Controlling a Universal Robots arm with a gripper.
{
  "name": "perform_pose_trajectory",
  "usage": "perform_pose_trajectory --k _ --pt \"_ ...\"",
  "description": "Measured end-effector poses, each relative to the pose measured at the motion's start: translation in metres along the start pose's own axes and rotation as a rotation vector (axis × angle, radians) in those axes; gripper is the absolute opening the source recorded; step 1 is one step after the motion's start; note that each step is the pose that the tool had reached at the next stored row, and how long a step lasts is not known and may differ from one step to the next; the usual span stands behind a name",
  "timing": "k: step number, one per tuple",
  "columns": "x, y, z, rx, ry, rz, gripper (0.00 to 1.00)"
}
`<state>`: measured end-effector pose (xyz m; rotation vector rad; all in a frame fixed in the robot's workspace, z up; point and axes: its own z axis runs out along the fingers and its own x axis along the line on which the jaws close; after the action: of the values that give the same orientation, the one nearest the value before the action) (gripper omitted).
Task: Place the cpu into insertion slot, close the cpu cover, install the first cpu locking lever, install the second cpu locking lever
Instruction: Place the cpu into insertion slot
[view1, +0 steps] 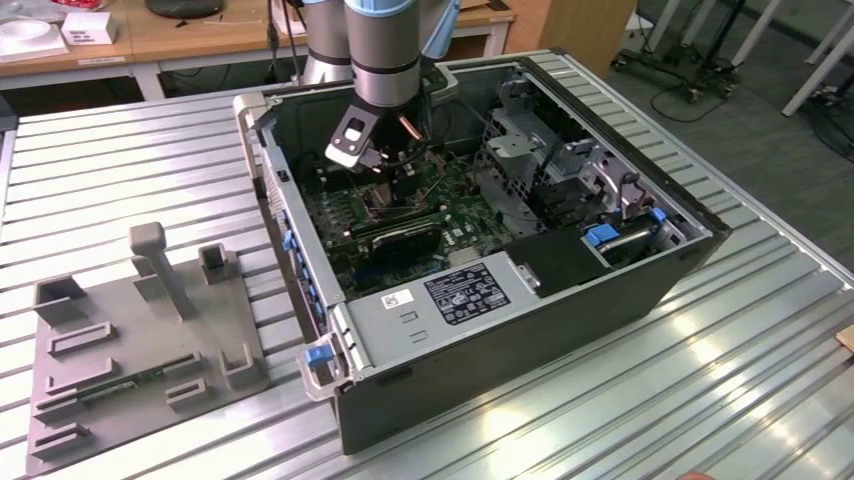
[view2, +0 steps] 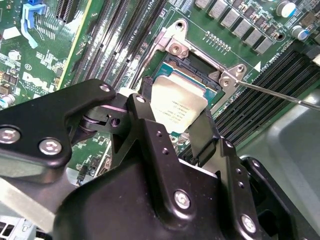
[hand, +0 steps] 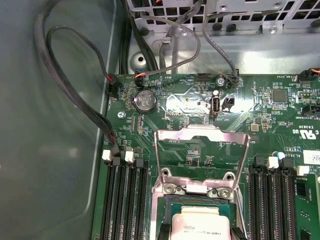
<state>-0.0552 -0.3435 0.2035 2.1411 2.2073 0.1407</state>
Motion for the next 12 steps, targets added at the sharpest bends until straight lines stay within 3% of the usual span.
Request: perform_pose_trajectory --k 1,4,12 --pt "0.0000 0.0000 0.0000 0.0016 0.0000 0.000 0.54" --pt "0.0000 0.0001 0.0001 0.0224 0.0006 0.000 0.54" --pt "0.0000 0.0007 0.0009 0.0221 -0.0007 0.016 0.54"
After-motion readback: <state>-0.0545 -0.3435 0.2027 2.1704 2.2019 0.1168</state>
